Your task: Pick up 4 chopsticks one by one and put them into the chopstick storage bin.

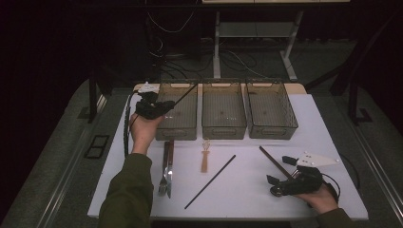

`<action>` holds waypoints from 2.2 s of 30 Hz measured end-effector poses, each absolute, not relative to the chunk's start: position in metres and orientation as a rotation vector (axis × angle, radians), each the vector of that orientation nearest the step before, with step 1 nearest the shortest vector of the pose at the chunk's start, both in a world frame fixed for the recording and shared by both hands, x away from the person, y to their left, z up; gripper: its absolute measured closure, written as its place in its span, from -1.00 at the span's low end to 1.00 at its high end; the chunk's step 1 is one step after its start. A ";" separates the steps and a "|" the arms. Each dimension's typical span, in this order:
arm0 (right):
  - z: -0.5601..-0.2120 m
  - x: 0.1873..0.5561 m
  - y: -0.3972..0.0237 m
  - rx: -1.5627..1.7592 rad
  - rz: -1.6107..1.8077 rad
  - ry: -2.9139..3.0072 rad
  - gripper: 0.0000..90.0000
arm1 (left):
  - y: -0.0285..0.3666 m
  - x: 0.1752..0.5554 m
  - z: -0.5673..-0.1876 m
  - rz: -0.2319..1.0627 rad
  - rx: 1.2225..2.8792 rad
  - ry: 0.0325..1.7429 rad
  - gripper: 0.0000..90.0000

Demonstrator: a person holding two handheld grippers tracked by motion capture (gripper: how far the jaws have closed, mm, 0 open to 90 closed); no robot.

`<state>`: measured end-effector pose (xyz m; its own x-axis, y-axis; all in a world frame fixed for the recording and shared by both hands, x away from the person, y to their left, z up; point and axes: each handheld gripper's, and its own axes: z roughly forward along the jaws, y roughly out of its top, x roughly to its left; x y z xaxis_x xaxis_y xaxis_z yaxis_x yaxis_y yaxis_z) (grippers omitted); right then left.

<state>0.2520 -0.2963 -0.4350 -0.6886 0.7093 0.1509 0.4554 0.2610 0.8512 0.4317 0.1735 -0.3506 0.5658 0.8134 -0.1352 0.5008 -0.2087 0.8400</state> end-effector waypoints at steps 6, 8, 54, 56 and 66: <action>-0.435 0.252 -0.297 1.079 1.399 2.272 -0.94 | 0.174 0.441 -0.360 0.439 1.869 1.134 0.91; -0.435 0.252 -0.297 1.081 1.399 2.272 -0.94 | 0.173 0.445 -0.364 0.436 1.866 1.153 0.91; -0.434 0.251 -0.298 1.080 1.409 2.266 -0.94 | 0.157 0.463 -0.373 0.441 2.003 1.124 0.26; -0.434 0.251 -0.298 1.079 1.408 2.266 -0.94 | 0.158 0.460 -0.370 0.426 2.001 1.089 0.16; -0.434 0.252 -0.297 1.078 1.404 2.267 -0.94 | 0.158 0.433 -0.360 0.373 1.968 0.984 -0.18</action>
